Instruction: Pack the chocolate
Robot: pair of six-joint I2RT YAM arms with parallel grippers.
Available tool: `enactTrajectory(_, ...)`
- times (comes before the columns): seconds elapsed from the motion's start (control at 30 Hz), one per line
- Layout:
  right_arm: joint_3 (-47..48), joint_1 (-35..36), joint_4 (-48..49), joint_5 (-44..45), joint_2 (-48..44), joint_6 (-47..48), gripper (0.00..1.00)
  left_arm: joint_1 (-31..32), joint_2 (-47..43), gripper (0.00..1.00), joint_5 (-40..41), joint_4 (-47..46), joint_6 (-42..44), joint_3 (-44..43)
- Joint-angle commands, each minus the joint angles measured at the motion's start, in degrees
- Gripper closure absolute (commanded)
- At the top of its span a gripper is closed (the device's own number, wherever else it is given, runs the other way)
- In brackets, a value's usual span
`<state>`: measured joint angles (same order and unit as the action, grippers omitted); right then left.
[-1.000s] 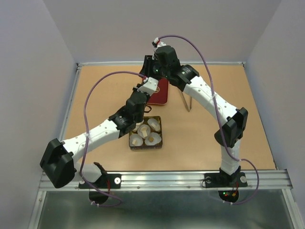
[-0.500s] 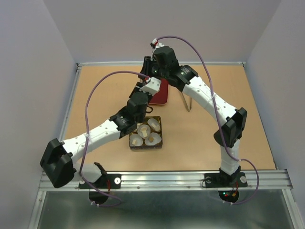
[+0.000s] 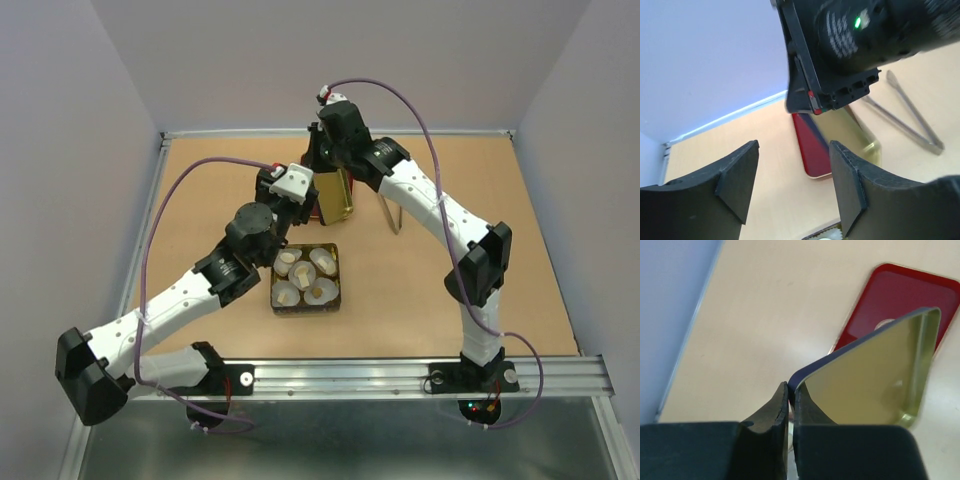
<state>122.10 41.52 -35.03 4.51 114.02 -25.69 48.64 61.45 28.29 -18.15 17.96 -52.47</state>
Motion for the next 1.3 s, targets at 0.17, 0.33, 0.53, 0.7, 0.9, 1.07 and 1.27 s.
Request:
enactTrajectory(0.17,2.6,-2.6,0.0,1.0,2.5,2.4,1.0,-0.1,-5.2,0.3,-6.0,-0.2,-4.5,3.6)
enactTrajectory(0.33,1.3,-3.3,0.1,-0.1,1.9,2.2,1.0,-3.0,-5.6,0.29,-5.4,-2.0,-8.5,5.0)
enactTrajectory(0.53,0.9,-5.5,1.5,-8.7,-0.2,2.0,1.0,-20.6,-6.5,0.29,-22.1,-8.9,-21.3,7.6)
enactTrajectory(0.7,-0.6,-9.1,5.0,-23.0,-4.4,1.9,1.0,-31.1,-7.8,0.29,-40.2,-15.9,-29.4,7.5)
enactTrajectory(0.9,-0.9,-10.1,8.9,-37.1,-9.8,0.0,0.99,-39.3,-6.3,0.29,-58.1,-24.0,-41.1,6.5)
enactTrajectory(1.07,-4.1,-10.2,19.4,-47.7,-15.0,-6.7,0.99,-43.0,-5.5,0.29,-68.5,-36.5,-53.6,6.9)
enactTrajectory(1.27,-5.1,-10.2,30.3,-57.2,-19.3,-15.9,1.0,-44.7,-5.1,0.29,-73.0,-45.2,-64.1,4.9)
